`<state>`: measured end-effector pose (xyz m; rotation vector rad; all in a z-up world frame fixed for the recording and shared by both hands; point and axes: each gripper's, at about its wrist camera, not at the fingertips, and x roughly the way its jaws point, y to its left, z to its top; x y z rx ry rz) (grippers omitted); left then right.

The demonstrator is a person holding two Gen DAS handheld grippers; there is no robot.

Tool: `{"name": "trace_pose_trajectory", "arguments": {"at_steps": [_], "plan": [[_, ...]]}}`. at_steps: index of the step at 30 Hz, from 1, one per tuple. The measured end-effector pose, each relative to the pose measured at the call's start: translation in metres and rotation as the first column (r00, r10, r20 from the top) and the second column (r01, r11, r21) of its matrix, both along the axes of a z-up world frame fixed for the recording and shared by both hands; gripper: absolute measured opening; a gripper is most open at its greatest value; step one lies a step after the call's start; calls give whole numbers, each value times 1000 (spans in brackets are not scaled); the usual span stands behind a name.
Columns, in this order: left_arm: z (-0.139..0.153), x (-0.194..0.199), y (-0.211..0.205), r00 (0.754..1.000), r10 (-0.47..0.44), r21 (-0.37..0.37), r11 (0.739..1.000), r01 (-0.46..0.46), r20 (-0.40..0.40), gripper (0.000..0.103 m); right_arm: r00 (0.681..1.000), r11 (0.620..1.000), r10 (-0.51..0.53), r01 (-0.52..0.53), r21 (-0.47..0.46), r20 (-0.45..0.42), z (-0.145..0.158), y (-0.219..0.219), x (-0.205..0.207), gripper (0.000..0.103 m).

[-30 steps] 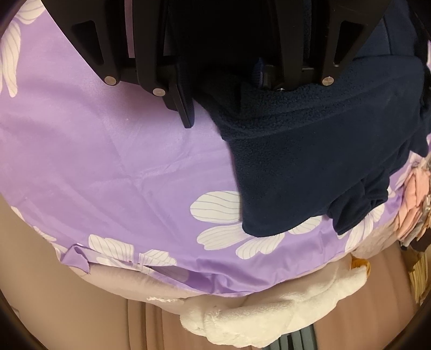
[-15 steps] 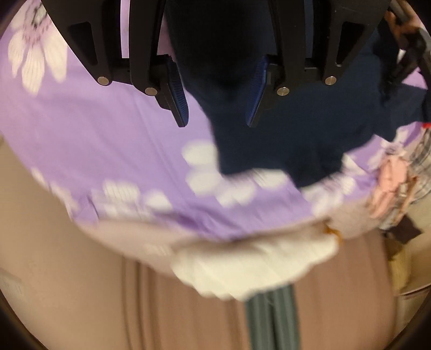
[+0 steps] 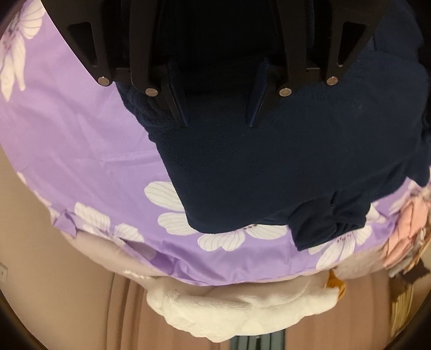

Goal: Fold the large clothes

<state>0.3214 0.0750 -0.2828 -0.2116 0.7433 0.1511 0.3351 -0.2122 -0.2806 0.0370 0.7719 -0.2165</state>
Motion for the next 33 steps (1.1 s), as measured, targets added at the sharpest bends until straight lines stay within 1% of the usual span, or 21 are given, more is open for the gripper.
{"name": "trace_pose_trajectory", "arguments": {"at_steps": [1,3,4,5,6,7,9,12,13,19,22,33], "plan": [[0,0,-1,1000,-14,-9,1000,14,3,58,1000,1000,0,0,2,2,0,-2,0,44],[0,0,-4,999,-46,-20,999,46,8,79,1000,1000,0,0,6,3,1,-5,-1,44],[-1,0,-6,999,-40,-9,999,40,3,87,1000,1000,0,0,5,2,3,-6,-3,44],[-4,3,-4,999,11,20,1000,-11,-33,101,1000,1000,-1,1,0,1,3,-6,-3,44],[-13,9,3,990,84,30,996,-81,-111,103,1000,1000,-2,2,-8,-1,2,-4,-3,44],[-22,12,13,984,89,-47,994,-97,-154,103,1000,1000,-3,3,-18,-3,2,-3,-4,44],[-20,2,25,991,97,-142,984,-110,-96,103,1000,1000,-5,5,-31,-4,2,1,-8,44],[-23,-7,36,994,96,-231,967,-106,-52,103,1000,1000,-5,5,-31,-3,2,1,-8,44],[-23,-8,37,994,97,-245,964,-105,-45,103,1000,1000,-4,4,-27,-2,2,1,-8,44],[-22,-3,30,994,97,-218,970,-107,-58,103,1000,999,-6,6,-41,-6,1,2,-5,45],[-19,-2,33,994,96,-220,970,-106,-58,103,1000,998,-8,8,-56,-8,1,4,-4,45],[-20,-4,33,994,95,-221,970,-106,-57,103,1000,998,-9,8,-64,-10,1,4,-4,45]]}}
